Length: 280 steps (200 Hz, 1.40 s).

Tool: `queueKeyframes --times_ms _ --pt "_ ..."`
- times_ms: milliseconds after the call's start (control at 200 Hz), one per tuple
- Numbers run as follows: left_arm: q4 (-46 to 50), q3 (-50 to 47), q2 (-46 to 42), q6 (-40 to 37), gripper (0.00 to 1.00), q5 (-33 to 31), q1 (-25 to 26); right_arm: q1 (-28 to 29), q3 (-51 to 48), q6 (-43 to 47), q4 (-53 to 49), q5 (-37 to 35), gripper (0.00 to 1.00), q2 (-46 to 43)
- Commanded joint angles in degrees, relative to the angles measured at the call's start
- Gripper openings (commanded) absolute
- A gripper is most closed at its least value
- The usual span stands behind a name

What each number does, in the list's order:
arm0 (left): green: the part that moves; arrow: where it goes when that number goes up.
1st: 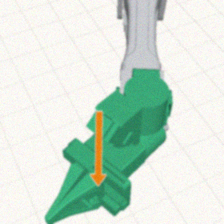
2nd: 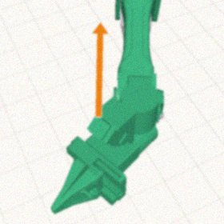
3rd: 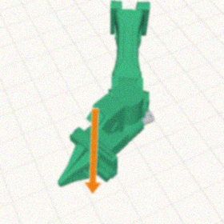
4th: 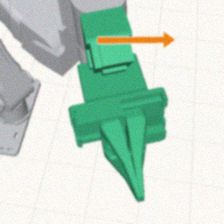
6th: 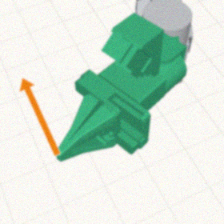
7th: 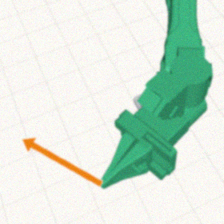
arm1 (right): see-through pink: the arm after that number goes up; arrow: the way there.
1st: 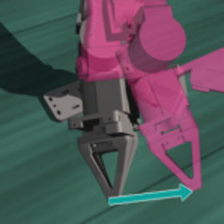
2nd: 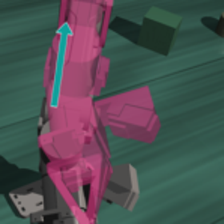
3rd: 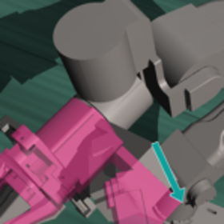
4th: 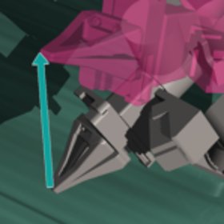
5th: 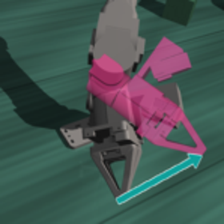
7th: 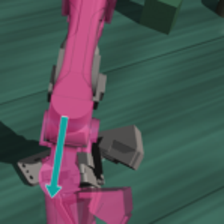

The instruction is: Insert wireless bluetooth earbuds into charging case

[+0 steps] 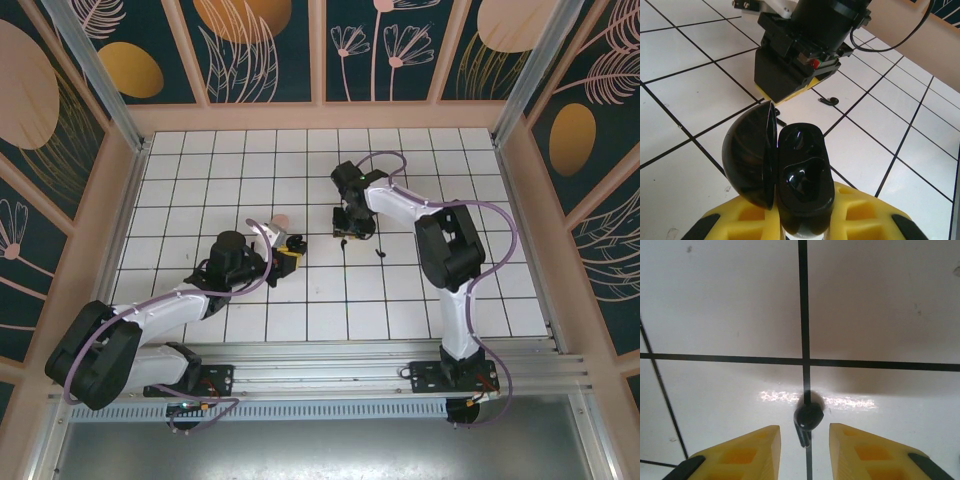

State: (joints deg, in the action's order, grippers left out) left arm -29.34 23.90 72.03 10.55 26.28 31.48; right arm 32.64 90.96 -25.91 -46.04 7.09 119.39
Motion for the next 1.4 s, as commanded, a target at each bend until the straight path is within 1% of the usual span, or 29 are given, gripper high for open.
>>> queueKeyframes --times_ms 0,180,315,786,946,1186,1396 --pt "0.49 1.43 -0.16 -1.28 0.1 0.08 -0.44 0.52 1.02 0.6 -1.39 -0.34 0.31 1.77" --pt "1.31 1.59 -0.74 -1.76 0.1 -0.66 -0.41 0.42 0.84 0.69 0.13 0.19 0.3 2.08" --pt "1.63 1.59 -0.76 -1.6 0.1 -0.01 -0.39 0.45 0.36 0.52 1.37 0.29 0.29 2.17" --pt "1.99 2.29 -0.22 -1.93 0.1 0.48 -0.42 0.32 -0.16 0.51 1.19 -0.06 0.28 3.63" --pt "2.21 2.48 -0.23 -1.99 0.1 0.52 -0.41 0.37 -0.81 0.51 1.34 -0.21 0.23 3.05" --pt "3.94 3.68 0.8 -3.51 0.1 -0.15 -0.46 -0.46 -5.71 -0.64 6.69 0.21 0.2 -1.96" --pt "0.19 3.88 1.97 -4.26 0.09 0.57 -0.42 -0.93 -14.04 -2.73 15.04 -0.03 0.19 -10.75"
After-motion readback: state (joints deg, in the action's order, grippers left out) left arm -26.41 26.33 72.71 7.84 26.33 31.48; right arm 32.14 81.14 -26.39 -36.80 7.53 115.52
